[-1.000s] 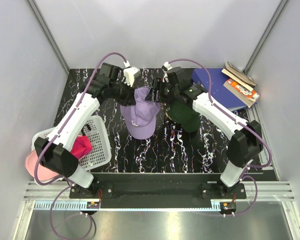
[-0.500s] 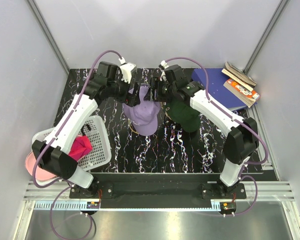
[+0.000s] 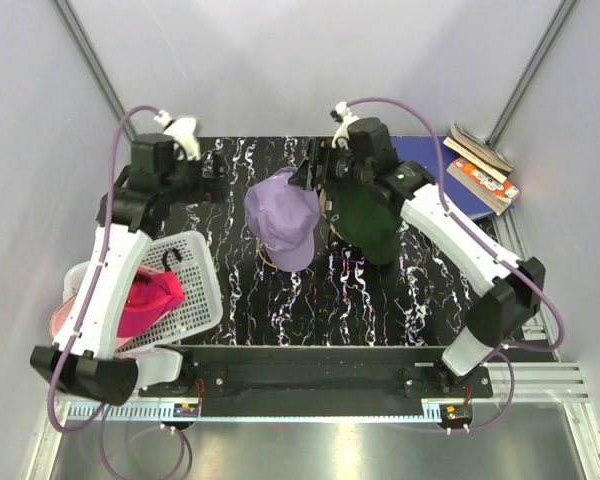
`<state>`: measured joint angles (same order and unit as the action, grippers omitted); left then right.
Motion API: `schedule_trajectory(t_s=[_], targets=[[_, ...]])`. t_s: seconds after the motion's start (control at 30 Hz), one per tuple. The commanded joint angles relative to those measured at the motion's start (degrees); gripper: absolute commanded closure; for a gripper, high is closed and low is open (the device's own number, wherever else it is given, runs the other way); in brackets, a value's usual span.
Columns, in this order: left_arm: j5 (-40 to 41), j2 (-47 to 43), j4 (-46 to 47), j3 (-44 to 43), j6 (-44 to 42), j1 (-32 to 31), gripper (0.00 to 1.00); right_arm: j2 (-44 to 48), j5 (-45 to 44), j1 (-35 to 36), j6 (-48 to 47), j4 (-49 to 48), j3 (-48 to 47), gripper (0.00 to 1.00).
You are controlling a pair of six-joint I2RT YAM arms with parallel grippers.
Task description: Stack the hats
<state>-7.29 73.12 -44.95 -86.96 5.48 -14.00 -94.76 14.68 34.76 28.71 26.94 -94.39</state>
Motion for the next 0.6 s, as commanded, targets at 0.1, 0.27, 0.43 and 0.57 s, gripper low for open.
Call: schedule_trajectory(t_s=[0.1,0.27,0.43,0.57], targets=[[28.17,-14.30,-7.24,16.35,16.92,9.86,0.01,6.77,-2.63,-3.63,-0.59,-4.18,-4.14,0.23],[29.26,-20.12,-11.30,27.79,22.55,15.58,0.01,10.72,-1.06,-13.48,3.46,-5.40,-1.77,0.23],[27.94,-17.85,-4.02,34.73,22.30,16.90,0.01,13.81,-0.36,-18.67,2.57,-6.55,1.75,0.21],[25.41,-11.36,3.28,38.00,20.28,18.57,0.06,16.26,0.88,-19.64,4.34,-8.13,5.44,0.22]])
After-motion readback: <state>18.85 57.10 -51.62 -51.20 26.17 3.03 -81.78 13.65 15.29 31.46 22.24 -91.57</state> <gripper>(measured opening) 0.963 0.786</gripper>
